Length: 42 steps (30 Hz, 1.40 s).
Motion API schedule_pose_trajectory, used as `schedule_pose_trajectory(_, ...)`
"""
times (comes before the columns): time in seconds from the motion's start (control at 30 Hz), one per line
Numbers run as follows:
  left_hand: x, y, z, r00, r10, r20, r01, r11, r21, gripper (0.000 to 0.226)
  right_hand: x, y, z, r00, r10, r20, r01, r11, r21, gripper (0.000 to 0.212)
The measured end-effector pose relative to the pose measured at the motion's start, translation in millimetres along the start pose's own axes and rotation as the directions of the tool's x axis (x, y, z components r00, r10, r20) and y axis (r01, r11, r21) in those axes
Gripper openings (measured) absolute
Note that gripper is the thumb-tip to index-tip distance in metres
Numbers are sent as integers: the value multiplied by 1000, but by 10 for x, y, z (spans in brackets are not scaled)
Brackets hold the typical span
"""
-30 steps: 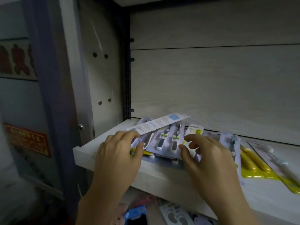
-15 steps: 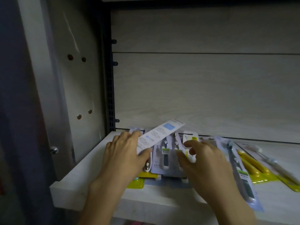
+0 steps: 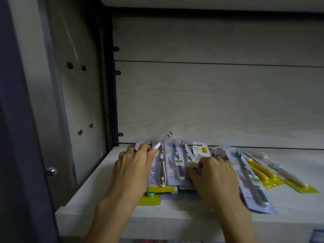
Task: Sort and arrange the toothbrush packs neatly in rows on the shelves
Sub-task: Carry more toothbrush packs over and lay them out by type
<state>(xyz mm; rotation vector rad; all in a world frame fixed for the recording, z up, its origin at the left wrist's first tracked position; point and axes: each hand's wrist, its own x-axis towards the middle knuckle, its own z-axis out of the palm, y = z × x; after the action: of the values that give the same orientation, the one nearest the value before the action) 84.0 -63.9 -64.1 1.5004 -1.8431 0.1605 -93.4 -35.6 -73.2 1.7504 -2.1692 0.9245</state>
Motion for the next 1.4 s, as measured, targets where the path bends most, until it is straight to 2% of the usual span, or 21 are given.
schedule_pose_trajectory(0.23, -74, 65, -139, 998, -14, -62, 8, 994, -105, 31, -49, 33, -129, 994, 84, -73, -79, 995, 66, 19)
schedule_pose_trajectory(0.4, -148, 159, -185, 992, -66, -107, 38, 971, -238, 24, -118, 84, -277, 978, 140, -157, -125, 987, 103, 23)
schedule_pose_trajectory(0.47, -190, 184, -185, 987, -88, -135, 42, 951, -307, 21, -163, 102, -315, 963, 183, -197, -141, 967, 213, 24)
schedule_pose_trajectory(0.53, -235, 205, -199, 982, -112, -151, 44, 917, -397, 19, -224, 123, -355, 949, 238, -207, -145, 912, 384, 41)
schedule_pose_trajectory(0.6, -292, 231, -218, 982, -136, -134, 48, 856, -514, 19, -306, 158, -387, 933, 310, -181, -176, 834, 523, 56)
schedule_pose_trajectory(0.7, -398, 277, -222, 982, -161, -103, 44, 716, -697, 15, -403, 235, -354, 928, 351, -127, -174, 709, 684, 27)
schedule_pose_trajectory(0.83, -528, 363, -155, 987, -158, -7, 74, 500, -863, 18, -558, 288, -362, 899, 438, -20, -230, 510, 829, 33)
schedule_pose_trajectory(0.97, -677, 493, -44, 968, -141, 209, 238, 244, -940, 16, -775, 344, -513, 881, 473, 31, -239, 386, 891, 45)
schedule_pose_trajectory(1.1, -810, 687, -38, 931, -85, 354, 362, 96, -927, 18, -933, 488, -634, 877, 478, 38, -216, 324, 921, 30)
schedule_pose_trajectory(1.23, -920, 870, -26, 912, -55, 407, 409, 29, -912, 27, -1018, 732, -714, 871, 487, 71, -230, 274, 934, 18)
schedule_pose_trajectory(1.4, -1131, 1302, 116, 908, -57, 416, 417, 15, -909, 17, -1193, 1136, -949, 849, 513, 124, -237, 161, 958, 25)
